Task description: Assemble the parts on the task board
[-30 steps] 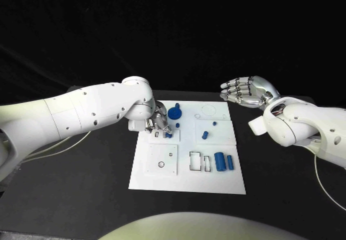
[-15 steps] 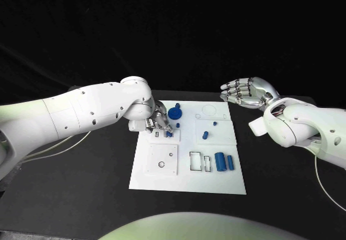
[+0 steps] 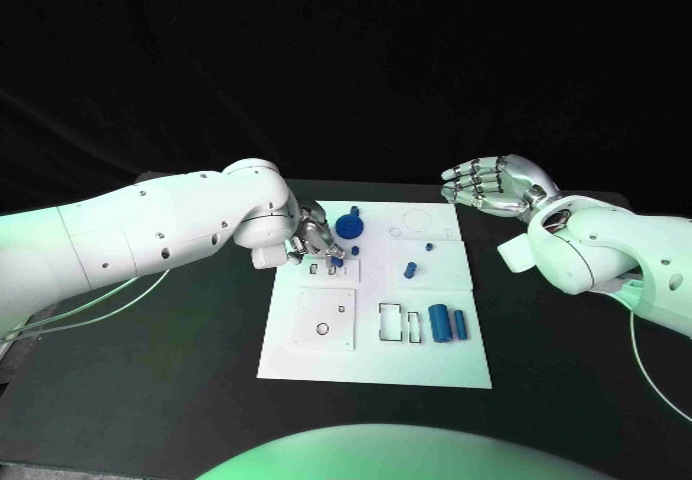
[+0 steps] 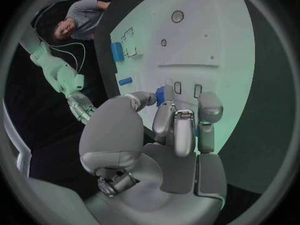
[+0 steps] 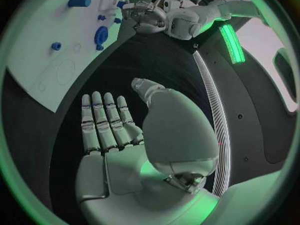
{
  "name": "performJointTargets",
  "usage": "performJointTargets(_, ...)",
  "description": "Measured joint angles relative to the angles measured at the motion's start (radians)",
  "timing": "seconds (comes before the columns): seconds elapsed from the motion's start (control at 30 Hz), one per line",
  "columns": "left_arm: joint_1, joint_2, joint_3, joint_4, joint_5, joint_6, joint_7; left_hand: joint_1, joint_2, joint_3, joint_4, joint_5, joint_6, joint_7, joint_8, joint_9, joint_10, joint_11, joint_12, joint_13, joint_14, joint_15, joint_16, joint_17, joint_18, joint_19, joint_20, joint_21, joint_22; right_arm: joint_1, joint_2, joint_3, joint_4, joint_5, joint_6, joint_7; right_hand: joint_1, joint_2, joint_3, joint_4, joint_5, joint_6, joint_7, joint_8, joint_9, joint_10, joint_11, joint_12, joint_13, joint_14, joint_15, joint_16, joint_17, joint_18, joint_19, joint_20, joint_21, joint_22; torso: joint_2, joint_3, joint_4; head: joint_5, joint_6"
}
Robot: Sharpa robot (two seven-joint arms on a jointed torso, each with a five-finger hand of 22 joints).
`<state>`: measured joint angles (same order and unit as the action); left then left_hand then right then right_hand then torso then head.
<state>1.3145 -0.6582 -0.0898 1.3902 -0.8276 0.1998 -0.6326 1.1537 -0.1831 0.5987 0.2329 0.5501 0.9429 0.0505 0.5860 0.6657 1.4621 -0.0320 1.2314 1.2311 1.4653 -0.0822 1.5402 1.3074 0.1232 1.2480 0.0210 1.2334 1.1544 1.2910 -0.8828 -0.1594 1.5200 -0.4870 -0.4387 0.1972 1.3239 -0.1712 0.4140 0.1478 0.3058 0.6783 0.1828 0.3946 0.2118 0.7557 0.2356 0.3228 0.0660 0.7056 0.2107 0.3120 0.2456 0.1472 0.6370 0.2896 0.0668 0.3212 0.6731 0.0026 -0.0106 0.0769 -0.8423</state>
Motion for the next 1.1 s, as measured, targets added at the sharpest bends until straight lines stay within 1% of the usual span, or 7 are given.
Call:
performJointTargets(0.07,-0.007,-0.017,0.000,0.024,-0.019,-0.027,0.011,-0.001,-0.001,0.000,0.000,0.000,0.008,-0.002,0.000,0.000,0.000,0.000,0.004,0.001,0.002,-0.002,0.000,0.000,0.000,0.001,-0.001,0.000,0.005,0.000,-0.002,0.000,0.000,0.000,0.000,0.000,0.000,0.000,0.000,0.000,0.000,0.000,0.000,0.000,0.000,0.000,0.000,0.000,0.000,0.000,0.000,0.000,0.000,0.000,0.000,0.000,0.000,0.000,0.000,0.0000,0.0007,-0.001,-0.001)
performJointTargets(0.27,-0.027,-0.056,-0.001,0.072,-0.091,-0.097,0.040,-0.019,-0.019,0.007,0.000,0.025,0.019,-0.003,0.005,0.000,0.004,-0.004,0.012,0.010,0.000,-0.007,0.004,0.000,0.000,0.008,-0.001,0.016,0.022,0.000,-0.006,0.000,0.001,0.001,0.000,0.000,-0.004,-0.004,0.000,0.000,0.004,0.000,0.000,0.000,-0.001,0.000,0.000,0.000,0.000,0.000,0.000,0.000,0.000,0.000,0.000,0.000,0.000,-0.002,-0.001,-0.0002,0.0029,-0.001,-0.001)
performJointTargets(0.3,-0.030,-0.060,-0.001,0.077,-0.101,-0.107,0.044,-0.021,-0.021,0.035,-0.026,0.024,0.021,-0.002,0.005,-0.001,0.004,-0.004,0.016,0.012,0.000,-0.007,0.004,0.000,0.000,0.008,-0.001,0.016,0.024,0.000,-0.007,0.000,0.001,0.002,0.000,0.000,-0.004,-0.004,0.000,0.000,0.004,0.000,0.000,0.000,-0.001,0.000,0.000,0.000,0.000,0.000,0.000,0.000,-0.001,0.000,0.000,0.000,0.000,-0.003,-0.001,-0.0007,0.0039,-0.001,-0.001)
performJointTargets(0.43,-0.038,-0.072,-0.001,0.093,-0.143,-0.142,0.059,-0.024,-0.024,0.035,-0.026,0.029,0.026,-0.002,0.005,-0.002,0.004,-0.004,0.021,0.019,0.000,-0.007,0.009,0.000,0.000,0.012,-0.005,0.020,0.029,-0.001,-0.007,0.000,0.001,0.002,0.000,0.000,-0.004,-0.004,0.000,0.000,0.004,0.000,0.000,0.000,-0.001,0.000,0.000,0.000,0.000,0.000,0.000,0.000,-0.001,0.000,0.000,0.000,0.000,-0.004,-0.003,-0.0016,0.0067,-0.001,-0.002)
performJointTargets(0.53,-0.044,-0.075,-0.001,0.097,-0.161,-0.157,0.065,-0.024,-0.024,0.035,-0.026,0.029,0.026,-0.002,0.005,-0.003,0.004,-0.004,0.021,0.019,0.000,-0.007,0.009,0.000,0.000,0.012,-0.005,0.020,0.031,-0.001,-0.007,0.000,0.001,0.002,0.000,0.000,-0.004,-0.004,0.000,0.000,0.004,0.000,0.000,0.000,-0.001,0.000,0.000,0.000,0.000,0.000,0.000,0.000,-0.001,0.000,0.000,0.000,0.000,-0.004,-0.003,-0.0019,0.0079,0.000,-0.003)
performJointTargets(0.77,-0.057,-0.073,-0.001,0.099,-0.197,-0.175,0.074,-0.024,-0.024,0.035,-0.026,0.029,0.028,-0.001,0.005,-0.003,0.004,-0.004,0.020,0.019,0.000,-0.007,0.009,0.000,0.000,0.012,-0.005,0.020,0.032,-0.002,-0.007,0.000,0.001,0.003,0.001,0.000,-0.004,-0.004,0.000,0.000,0.004,0.000,0.000,0.000,-0.001,0.000,0.000,0.000,-0.001,0.000,0.000,0.000,-0.001,0.000,0.000,0.000,0.000,-0.004,-0.002,-0.0021,0.0061,0.001,-0.003)
performJointTargets(1.1,-0.062,-0.062,-0.001,0.089,-0.219,-0.169,0.074,-0.027,-0.026,0.035,-0.026,0.029,0.028,-0.001,0.005,-0.004,0.004,-0.004,0.024,0.021,0.000,-0.007,0.009,0.000,0.000,0.012,-0.005,0.020,0.033,-0.003,-0.009,0.000,0.002,0.003,0.001,0.000,-0.004,-0.004,0.000,0.000,0.004,0.000,0.000,0.000,-0.001,0.000,0.000,0.000,-0.001,0.000,0.000,0.000,-0.001,0.000,0.000,0.000,0.000,-0.004,-0.001,-0.0009,0.0057,0.000,-0.008)
